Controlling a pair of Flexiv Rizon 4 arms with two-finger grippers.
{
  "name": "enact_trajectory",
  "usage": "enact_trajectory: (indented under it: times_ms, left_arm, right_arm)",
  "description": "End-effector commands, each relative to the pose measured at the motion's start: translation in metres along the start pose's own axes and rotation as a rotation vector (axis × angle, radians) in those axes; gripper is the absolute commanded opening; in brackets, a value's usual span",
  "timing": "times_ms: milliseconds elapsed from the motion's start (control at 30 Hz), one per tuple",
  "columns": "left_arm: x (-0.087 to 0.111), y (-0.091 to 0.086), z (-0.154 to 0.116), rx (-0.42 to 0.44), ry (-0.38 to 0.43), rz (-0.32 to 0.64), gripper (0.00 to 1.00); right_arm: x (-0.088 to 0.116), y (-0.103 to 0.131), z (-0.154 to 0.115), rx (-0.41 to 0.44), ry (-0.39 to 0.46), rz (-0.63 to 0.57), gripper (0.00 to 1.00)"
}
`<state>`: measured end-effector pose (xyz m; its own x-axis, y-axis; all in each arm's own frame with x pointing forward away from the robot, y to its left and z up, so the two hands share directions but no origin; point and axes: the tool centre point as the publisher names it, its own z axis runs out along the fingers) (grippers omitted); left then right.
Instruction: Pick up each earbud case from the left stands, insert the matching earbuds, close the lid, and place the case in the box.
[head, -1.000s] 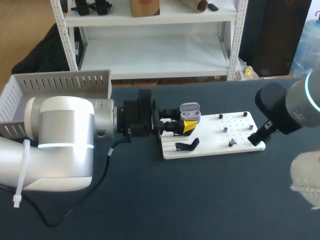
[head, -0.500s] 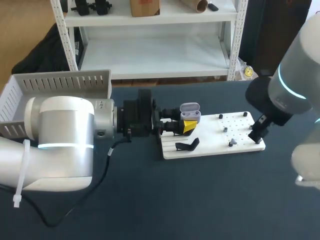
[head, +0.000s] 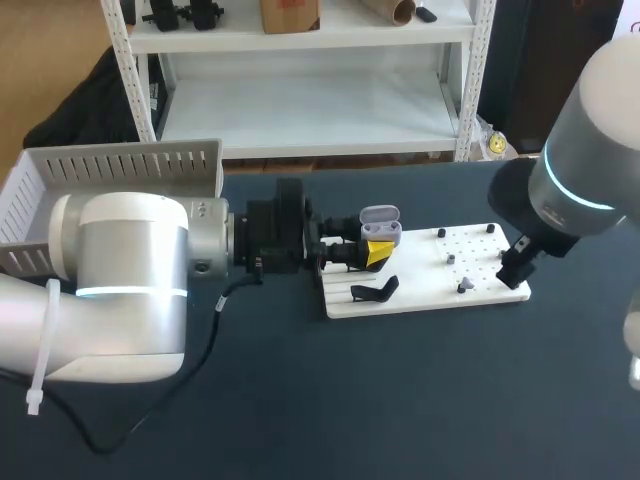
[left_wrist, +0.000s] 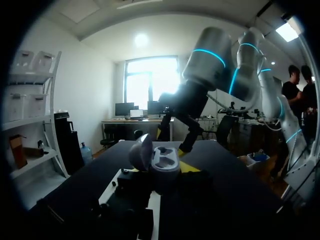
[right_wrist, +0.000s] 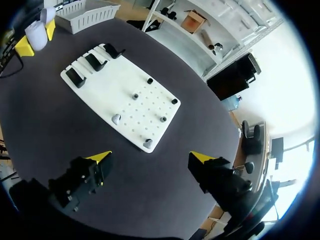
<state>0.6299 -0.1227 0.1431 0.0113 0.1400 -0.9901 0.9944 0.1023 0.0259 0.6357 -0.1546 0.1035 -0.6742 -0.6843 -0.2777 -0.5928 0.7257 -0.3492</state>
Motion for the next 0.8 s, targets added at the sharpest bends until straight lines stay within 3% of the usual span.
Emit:
enact_trajectory:
  times_ms: [33, 800]
  left_arm:
    - [0.0014, -0.0004, -0.0001, -0.002, -0.005, 0.002, 0.00]
    - [0.0014, -0.0004, -0.0001, -0.002, -0.005, 0.002, 0.00]
  right_arm:
    - [0.0011, 0.0028, 0.0011, 0.093, -0.005, 0.003, 1.00]
    - [0.0036, 0.0049, 0.0052, 0.107, 0.014, 0.012, 1.00]
